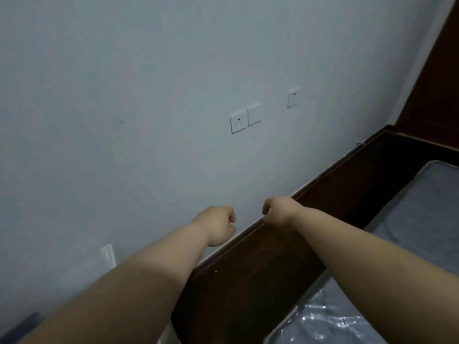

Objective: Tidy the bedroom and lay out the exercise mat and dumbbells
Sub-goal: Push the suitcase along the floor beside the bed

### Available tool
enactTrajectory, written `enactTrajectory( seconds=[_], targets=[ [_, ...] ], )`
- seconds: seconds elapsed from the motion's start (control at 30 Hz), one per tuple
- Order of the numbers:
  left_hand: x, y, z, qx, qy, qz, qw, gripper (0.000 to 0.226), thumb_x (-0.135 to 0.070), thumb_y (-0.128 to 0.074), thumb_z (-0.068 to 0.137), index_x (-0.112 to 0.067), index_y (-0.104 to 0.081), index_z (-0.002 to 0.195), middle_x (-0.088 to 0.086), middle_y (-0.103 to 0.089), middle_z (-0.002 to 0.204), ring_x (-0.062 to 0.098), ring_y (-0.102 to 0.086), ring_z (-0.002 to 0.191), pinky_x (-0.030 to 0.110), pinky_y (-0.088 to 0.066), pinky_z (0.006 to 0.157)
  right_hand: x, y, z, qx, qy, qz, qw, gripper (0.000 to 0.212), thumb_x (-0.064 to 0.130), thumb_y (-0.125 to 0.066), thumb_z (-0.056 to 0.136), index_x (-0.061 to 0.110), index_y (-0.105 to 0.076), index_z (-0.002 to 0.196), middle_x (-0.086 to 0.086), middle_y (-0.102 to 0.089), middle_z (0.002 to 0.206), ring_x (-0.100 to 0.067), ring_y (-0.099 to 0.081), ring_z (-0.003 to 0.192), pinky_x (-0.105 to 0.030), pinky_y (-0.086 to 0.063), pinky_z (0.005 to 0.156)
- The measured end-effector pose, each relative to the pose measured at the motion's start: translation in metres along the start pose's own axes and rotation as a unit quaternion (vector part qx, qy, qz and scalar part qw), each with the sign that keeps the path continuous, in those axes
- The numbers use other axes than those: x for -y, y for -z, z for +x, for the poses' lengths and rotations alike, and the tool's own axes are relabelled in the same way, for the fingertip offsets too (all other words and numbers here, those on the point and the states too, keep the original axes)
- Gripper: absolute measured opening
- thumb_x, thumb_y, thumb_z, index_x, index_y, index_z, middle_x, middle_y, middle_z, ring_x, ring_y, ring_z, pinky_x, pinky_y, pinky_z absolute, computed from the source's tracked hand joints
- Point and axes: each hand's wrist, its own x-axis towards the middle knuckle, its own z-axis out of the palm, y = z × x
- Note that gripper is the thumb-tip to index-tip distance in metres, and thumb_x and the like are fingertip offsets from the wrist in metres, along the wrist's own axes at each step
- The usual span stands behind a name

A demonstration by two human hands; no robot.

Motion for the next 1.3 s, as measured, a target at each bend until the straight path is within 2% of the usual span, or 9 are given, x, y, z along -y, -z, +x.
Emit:
enactTrajectory(
  seconds=[0.2,0.4,0.53,0.63,0.73,0.87,0.9,1.17,1.3],
  targets=[
    [-0.004,0.032,0.151,0.039,-0.047,0.036,0.998,0.032,-0.033,-0.055,0.091,-0.019,-0.055,0.119,0.003,-0.06,0.117,0.022,-0.056,0.106,0.033,-0.046,0.093,-0.032,0.047,0.12,-0.006,-0.028,0.025,0.999,0.029,0.019,-0.051,0.092,0.013,-0.056,0.121,-0.008,-0.059,0.122,-0.025,-0.056,0.109,-0.031,-0.046,0.087],
    [-0.029,0.067,0.347,0.077,-0.14,0.051,0.986,0.032,-0.034,-0.055,0.091,-0.018,-0.055,0.12,0.003,-0.06,0.118,0.022,-0.056,0.108,0.032,-0.046,0.093,-0.112,0.111,0.261,-0.055,-0.154,0.086,0.983,0.027,0.015,-0.052,0.093,0.009,-0.059,0.118,-0.01,-0.061,0.118,-0.024,-0.059,0.107,-0.03,-0.048,0.086],
    [-0.066,0.095,0.458,0.094,-0.184,0.049,0.977,0.032,-0.032,-0.056,0.091,-0.017,-0.057,0.118,0.005,-0.062,0.116,0.023,-0.057,0.107,0.031,-0.046,0.093,-0.153,0.155,0.32,-0.1,-0.222,0.147,0.959,0.026,0.016,-0.055,0.092,0.015,-0.059,0.117,-0.005,-0.062,0.112,-0.019,-0.059,0.098,-0.029,-0.052,0.081],
    [-0.126,0.102,0.526,0.088,-0.237,0.047,0.966,0.025,-0.029,-0.058,0.089,-0.017,-0.06,0.111,0.005,-0.064,0.112,0.023,-0.058,0.104,0.03,-0.046,0.092,-0.196,0.177,0.329,-0.137,-0.258,0.173,0.941,0.021,0.017,-0.058,0.09,0.023,-0.059,0.11,0.005,-0.057,0.098,-0.013,-0.056,0.087,-0.023,-0.047,0.067],
    [-0.213,0.094,0.569,0.116,-0.301,0.032,0.946,0.021,-0.029,-0.059,0.09,-0.018,-0.06,0.107,0.005,-0.063,0.108,0.023,-0.059,0.099,0.031,-0.047,0.086,-0.259,0.205,0.308,-0.134,-0.325,0.186,0.918,0.019,0.017,-0.058,0.09,0.024,-0.059,0.108,0.004,-0.058,0.099,-0.014,-0.057,0.09,-0.022,-0.045,0.065],
    [-0.337,0.082,0.612,0.145,-0.391,0.047,0.908,0.025,-0.032,-0.058,0.09,-0.022,-0.058,0.114,-0.002,-0.058,0.101,0.019,-0.058,0.096,0.03,-0.049,0.082,-0.363,0.256,0.282,-0.148,-0.395,0.186,0.887,0.019,0.017,-0.056,0.092,0.02,-0.06,0.11,-0.001,-0.059,0.108,-0.018,-0.056,0.096,-0.026,-0.045,0.076],
    [-0.348,0.082,0.618,0.15,-0.403,0.052,0.901,0.026,-0.032,-0.057,0.091,-0.023,-0.058,0.115,-0.004,-0.056,0.1,0.018,-0.057,0.095,0.028,-0.048,0.079,-0.378,0.262,0.282,-0.144,-0.395,0.187,0.888,0.02,0.017,-0.056,0.092,0.018,-0.061,0.111,-0.002,-0.059,0.111,-0.02,-0.057,0.101,-0.027,-0.046,0.079],
    [-0.504,0.118,0.765,0.12,-0.42,0.026,0.899,0.025,-0.028,-0.056,0.092,-0.023,-0.056,0.117,-0.004,-0.058,0.1,0.015,-0.058,0.092,0.028,-0.051,0.08,-0.542,0.405,0.356,-0.189,-0.377,0.19,0.886,0.023,0.015,-0.054,0.092,0.014,-0.061,0.114,-0.006,-0.061,0.114,-0.022,-0.058,0.105,-0.03,-0.049,0.087],
    [-0.569,0.118,0.869,0.125,-0.413,0.016,0.902,0.025,-0.028,-0.057,0.092,-0.023,-0.056,0.116,-0.003,-0.058,0.103,0.016,-0.058,0.096,0.031,-0.052,0.086,-0.623,0.458,0.431,-0.194,-0.366,0.177,0.893,0.019,0.016,-0.056,0.091,0.019,-0.061,0.109,0.0,-0.059,0.108,-0.018,-0.058,0.101,-0.027,-0.05,0.081]
  ],
)
